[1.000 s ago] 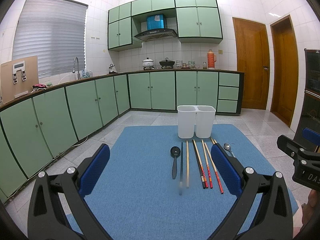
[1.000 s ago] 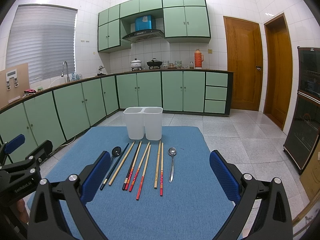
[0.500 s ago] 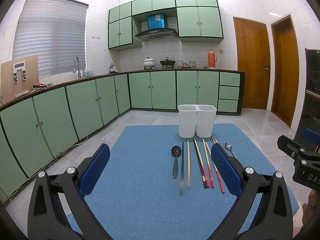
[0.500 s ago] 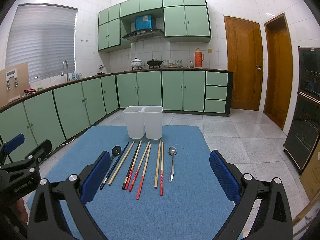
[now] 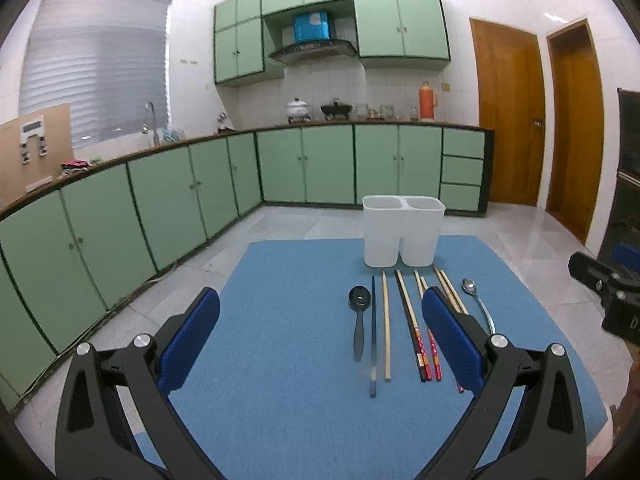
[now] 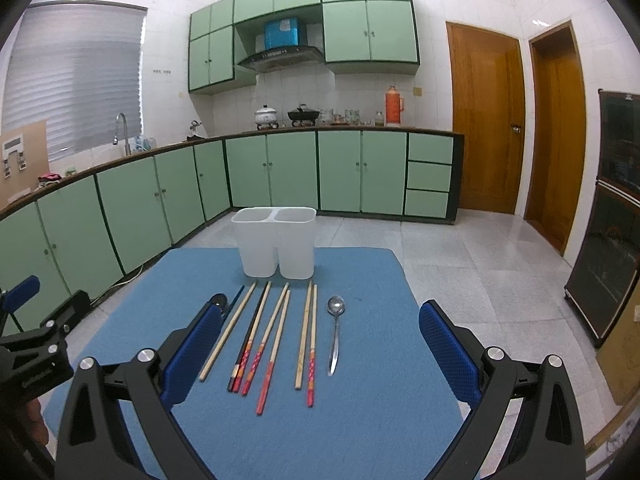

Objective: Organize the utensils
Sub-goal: 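Close the right tool on the metal spoon while the left tool grasps the black spoon, then lift both spoons and drop each into a holder compartment, opening both tools, then move both open tools back down to the row of chopsticks, then grasp a red-patterned chopstick with the right tool while the left grasps a black chopstick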

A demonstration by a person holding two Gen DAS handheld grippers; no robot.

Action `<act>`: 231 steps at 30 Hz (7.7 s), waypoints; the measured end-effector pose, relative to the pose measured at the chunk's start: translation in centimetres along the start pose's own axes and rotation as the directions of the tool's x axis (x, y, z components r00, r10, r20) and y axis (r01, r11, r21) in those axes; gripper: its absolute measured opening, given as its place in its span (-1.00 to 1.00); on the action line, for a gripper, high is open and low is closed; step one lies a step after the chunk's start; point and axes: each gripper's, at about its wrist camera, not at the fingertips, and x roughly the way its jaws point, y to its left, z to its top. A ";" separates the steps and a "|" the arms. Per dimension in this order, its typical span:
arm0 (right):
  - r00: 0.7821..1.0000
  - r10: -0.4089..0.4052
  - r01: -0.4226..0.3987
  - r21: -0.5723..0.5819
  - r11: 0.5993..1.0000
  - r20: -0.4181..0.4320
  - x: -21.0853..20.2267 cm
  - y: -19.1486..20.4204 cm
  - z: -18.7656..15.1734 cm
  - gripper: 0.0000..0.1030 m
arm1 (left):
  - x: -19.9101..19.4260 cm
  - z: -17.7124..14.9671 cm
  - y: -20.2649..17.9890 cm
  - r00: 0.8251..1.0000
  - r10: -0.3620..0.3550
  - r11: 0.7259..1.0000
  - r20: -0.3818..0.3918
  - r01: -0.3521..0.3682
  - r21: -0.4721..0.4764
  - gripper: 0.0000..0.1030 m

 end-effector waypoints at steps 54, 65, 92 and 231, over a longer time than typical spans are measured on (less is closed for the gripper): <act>0.794 0.114 -0.078 0.087 0.993 -0.597 27.3 -5.2 -1.4 0.13 | 29.0 -3.4 -0.6 0.812 -0.222 0.975 -0.540 0.193 -0.111 0.22; 0.786 0.118 -0.091 0.076 0.993 -0.607 27.9 -4.7 -1.0 0.09 | 30.0 -2.1 -2.8 0.809 -0.237 0.970 -0.537 0.228 -0.084 -0.37; 0.952 0.154 -0.137 0.081 0.987 -0.266 19.9 -5.3 5.8 -0.46 | 21.4 5.3 -1.7 0.968 -0.243 0.970 -0.056 0.241 -0.035 -0.39; 0.971 0.112 -0.107 0.033 0.994 -0.212 4.0 -3.4 -1.1 -0.89 | 4.7 0.4 -2.2 0.966 -0.194 0.968 -0.169 0.217 0.128 -0.89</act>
